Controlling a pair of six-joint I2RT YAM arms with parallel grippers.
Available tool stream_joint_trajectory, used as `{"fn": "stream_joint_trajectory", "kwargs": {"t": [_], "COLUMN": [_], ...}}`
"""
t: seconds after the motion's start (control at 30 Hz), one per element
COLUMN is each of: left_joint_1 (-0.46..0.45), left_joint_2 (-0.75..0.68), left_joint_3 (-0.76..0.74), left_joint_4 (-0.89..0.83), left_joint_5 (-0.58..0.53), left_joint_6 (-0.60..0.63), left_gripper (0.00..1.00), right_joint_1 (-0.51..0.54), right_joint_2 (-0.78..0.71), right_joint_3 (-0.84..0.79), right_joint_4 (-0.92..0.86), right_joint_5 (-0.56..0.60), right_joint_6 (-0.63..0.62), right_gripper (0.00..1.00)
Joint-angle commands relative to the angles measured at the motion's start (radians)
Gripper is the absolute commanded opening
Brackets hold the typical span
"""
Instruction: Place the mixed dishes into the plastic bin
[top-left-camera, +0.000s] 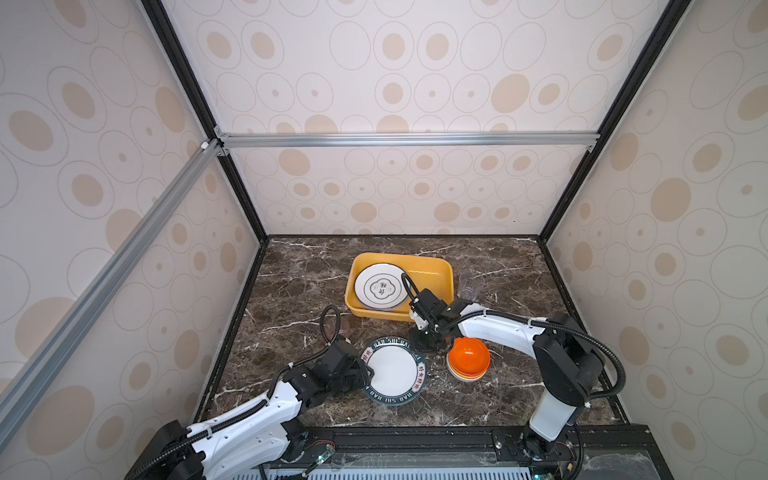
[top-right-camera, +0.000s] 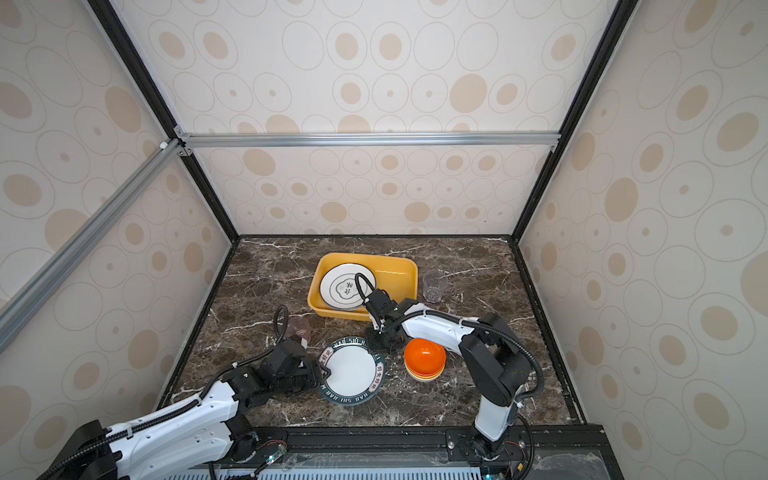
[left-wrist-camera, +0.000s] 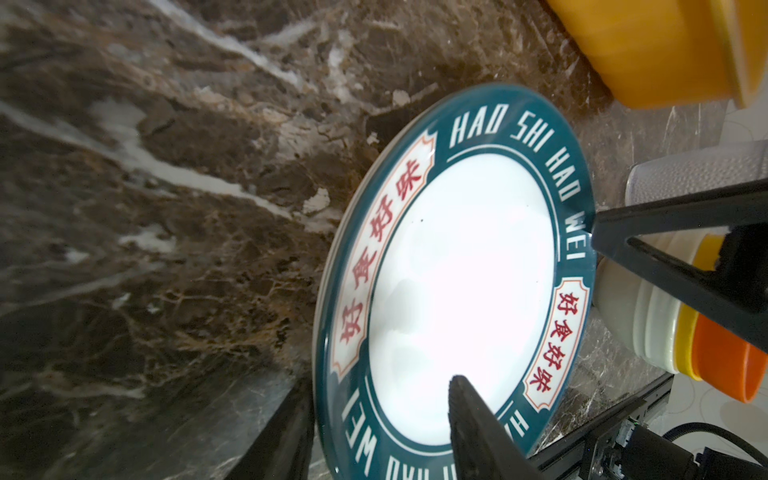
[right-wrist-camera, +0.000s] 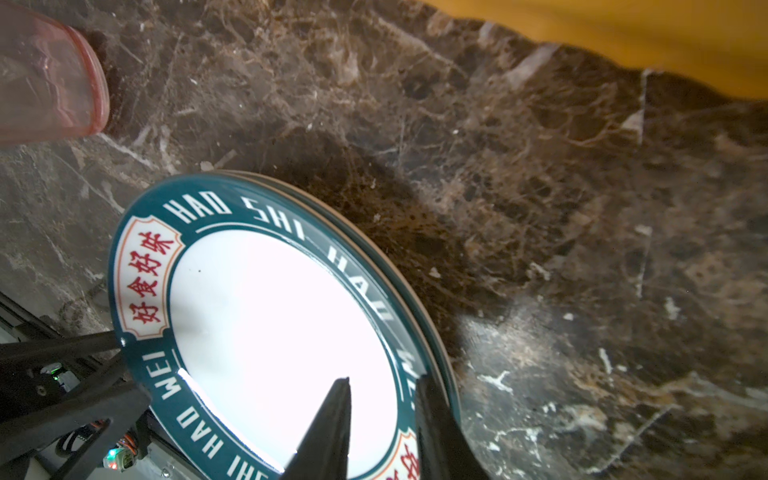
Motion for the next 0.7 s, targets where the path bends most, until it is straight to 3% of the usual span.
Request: {"fn": "stream_joint_trajectory", "kwargs": {"t": [0.0,0.37,0.67], "left_joint_1": [-0.008,-0.008,-0.008], "left_joint_2": [-0.017,-0.015,-0.011], "left_joint_3": [-0.003,-0.004,-0.003], "left_joint_4": [0.004,0.012,0.018], "left_joint_5": [-0.018,-0.017,-0.015], "left_joint_6": [-0.022,-0.020,-0.022], "left_gripper": [0.52,0.52,0.52], "right_joint_1": [0.013,0.012,0.012], "right_joint_2": [0.002,-0.053,-0.012], "right_joint_3": [0.018,0.025,0.025], "right_joint_4": [-0.032,-0.069,-0.051], "right_joint_5": [0.019,0.093,0.070], "right_joint_6": [0.004,-0.001,-0.002], "right_gripper": [0.30,0.36,0.37]}}
